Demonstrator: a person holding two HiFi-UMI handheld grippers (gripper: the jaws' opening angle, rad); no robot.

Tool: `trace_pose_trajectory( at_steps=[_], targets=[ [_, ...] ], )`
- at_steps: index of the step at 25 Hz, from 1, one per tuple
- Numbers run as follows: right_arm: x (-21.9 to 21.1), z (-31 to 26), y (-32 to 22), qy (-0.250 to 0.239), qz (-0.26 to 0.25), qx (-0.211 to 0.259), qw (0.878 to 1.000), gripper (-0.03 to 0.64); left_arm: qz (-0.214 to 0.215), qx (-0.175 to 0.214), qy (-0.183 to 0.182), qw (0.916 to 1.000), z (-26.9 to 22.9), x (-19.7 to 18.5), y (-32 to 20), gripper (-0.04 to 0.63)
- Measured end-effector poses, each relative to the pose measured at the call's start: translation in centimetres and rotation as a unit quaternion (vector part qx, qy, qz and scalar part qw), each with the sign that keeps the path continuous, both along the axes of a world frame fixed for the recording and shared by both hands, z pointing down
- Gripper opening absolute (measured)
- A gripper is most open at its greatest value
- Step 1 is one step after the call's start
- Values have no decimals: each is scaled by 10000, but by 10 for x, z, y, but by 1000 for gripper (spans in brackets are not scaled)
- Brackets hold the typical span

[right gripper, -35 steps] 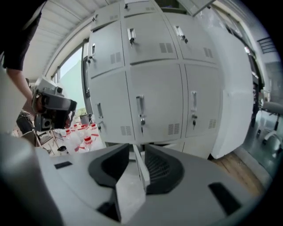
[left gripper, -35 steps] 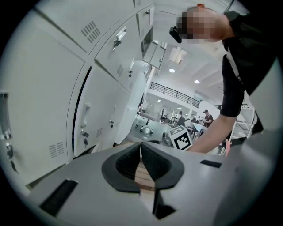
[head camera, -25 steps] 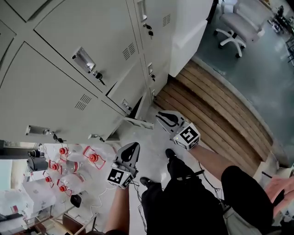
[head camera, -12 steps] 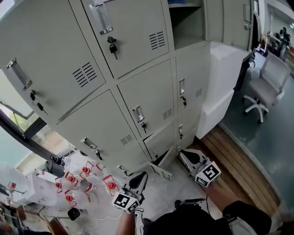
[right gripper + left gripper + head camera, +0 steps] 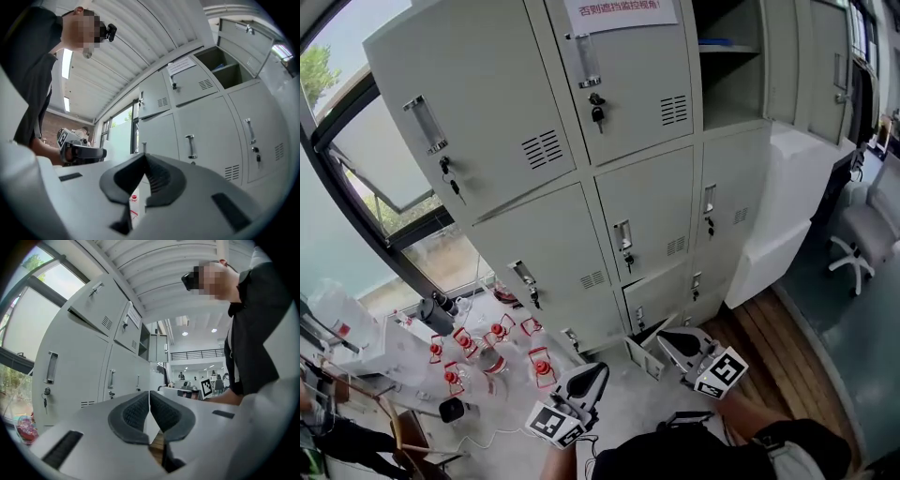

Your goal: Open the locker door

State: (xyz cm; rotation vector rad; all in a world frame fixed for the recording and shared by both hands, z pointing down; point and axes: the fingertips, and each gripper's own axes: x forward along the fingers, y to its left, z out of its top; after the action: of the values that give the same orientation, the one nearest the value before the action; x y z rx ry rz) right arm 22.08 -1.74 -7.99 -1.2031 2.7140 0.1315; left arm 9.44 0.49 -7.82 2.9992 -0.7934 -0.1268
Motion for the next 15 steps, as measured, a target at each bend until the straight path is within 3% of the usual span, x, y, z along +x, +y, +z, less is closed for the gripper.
trace_pose_trajectory(
  at_steps=[5, 9, 13, 15],
  targets=[
    [-39, -4, 44, -159, -504, -153, 9985, 12, 50, 88, 140, 9999, -4, -23, 44, 18],
    [-75, 3, 93, -267, -861, -528, 9945, 12, 236, -98, 294, 9992, 4, -35, 86, 18],
    [-91, 12, 134, -186, -901, -737, 9930, 12, 380, -256, 417, 9981, 17, -46, 124, 18],
    [-94, 13, 152, -136, -776, -621, 9950, 11, 391, -382, 442, 9975, 29, -55, 137, 18]
  ],
)
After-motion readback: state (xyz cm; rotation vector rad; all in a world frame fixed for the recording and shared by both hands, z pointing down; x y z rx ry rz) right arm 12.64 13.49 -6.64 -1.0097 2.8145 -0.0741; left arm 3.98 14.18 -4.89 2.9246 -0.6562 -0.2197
